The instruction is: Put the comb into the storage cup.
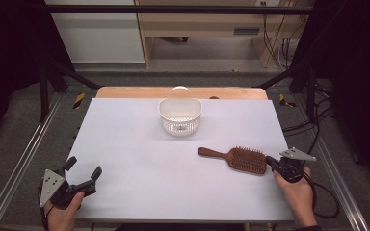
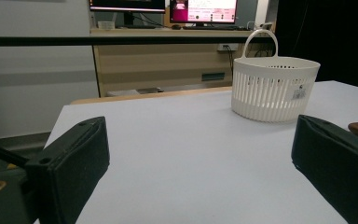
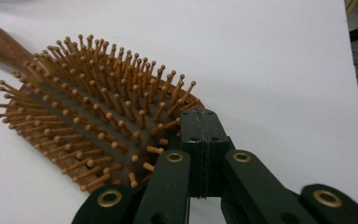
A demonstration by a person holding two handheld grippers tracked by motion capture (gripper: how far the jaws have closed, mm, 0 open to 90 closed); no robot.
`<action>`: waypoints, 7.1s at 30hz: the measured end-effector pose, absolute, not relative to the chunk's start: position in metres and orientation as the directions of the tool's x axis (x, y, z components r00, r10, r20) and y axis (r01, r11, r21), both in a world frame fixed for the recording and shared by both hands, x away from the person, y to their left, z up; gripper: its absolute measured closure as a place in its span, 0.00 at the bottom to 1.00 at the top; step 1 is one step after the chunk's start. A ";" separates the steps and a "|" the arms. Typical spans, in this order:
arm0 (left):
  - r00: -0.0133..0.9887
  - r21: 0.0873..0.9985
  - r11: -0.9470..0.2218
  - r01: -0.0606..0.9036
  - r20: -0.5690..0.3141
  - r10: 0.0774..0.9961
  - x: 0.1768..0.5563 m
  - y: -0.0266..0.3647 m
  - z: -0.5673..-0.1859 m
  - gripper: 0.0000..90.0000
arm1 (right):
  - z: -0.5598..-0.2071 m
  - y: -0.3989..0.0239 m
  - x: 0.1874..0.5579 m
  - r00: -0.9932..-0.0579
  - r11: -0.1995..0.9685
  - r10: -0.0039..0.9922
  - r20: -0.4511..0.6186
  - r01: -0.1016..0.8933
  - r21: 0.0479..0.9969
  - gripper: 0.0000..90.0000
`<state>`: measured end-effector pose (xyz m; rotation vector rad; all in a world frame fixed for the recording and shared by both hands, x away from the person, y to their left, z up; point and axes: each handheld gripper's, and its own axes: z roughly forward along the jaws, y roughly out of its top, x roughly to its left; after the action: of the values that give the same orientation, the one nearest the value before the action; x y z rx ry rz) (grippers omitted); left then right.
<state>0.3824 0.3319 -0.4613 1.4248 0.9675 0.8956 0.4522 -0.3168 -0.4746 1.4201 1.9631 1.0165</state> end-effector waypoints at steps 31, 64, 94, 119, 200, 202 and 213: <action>0.422 0.992 -0.073 0.100 0.024 0.906 0.384 0.314 -0.462 0.04 | -0.472 -0.216 0.504 -0.534 0.357 0.844 -0.049 0.490 0.795 1.00; 0.450 0.991 -0.089 0.102 0.034 0.892 0.385 0.306 -0.462 0.04 | -0.471 -0.088 0.484 -0.726 0.481 0.684 -0.066 0.382 0.789 1.00; 0.455 0.991 -0.083 0.105 0.026 0.890 0.384 0.307 -0.462 0.04 | -0.449 -0.108 0.468 -0.687 0.367 0.723 -0.073 0.292 0.883 0.94; 0.682 0.903 -0.369 0.219 0.129 0.720 0.389 0.254 -0.432 0.04 | -0.459 -0.231 0.423 -0.487 0.092 0.873 -0.004 0.156 0.984 0.09; 0.851 0.511 -0.758 0.405 0.093 0.517 0.431 0.208 -0.446 0.51 | -0.462 -0.235 0.423 -0.477 0.092 0.879 -0.004 0.162 0.982 0.10; 0.852 0.499 -0.763 0.412 0.087 0.516 0.432 0.208 -0.446 0.53 | -0.462 -0.234 0.423 -0.480 0.094 0.877 -0.004 0.163 0.982 0.10; 0.861 0.451 -0.788 0.419 0.077 0.502 0.432 0.204 -0.448 0.64 | -0.462 -0.234 0.423 -0.486 0.095 0.874 0.000 0.170 0.981 0.10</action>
<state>0.4323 0.2045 -0.4480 2.6091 0.6796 0.2687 0.4234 -0.2337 -0.4625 1.0285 1.7498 1.4367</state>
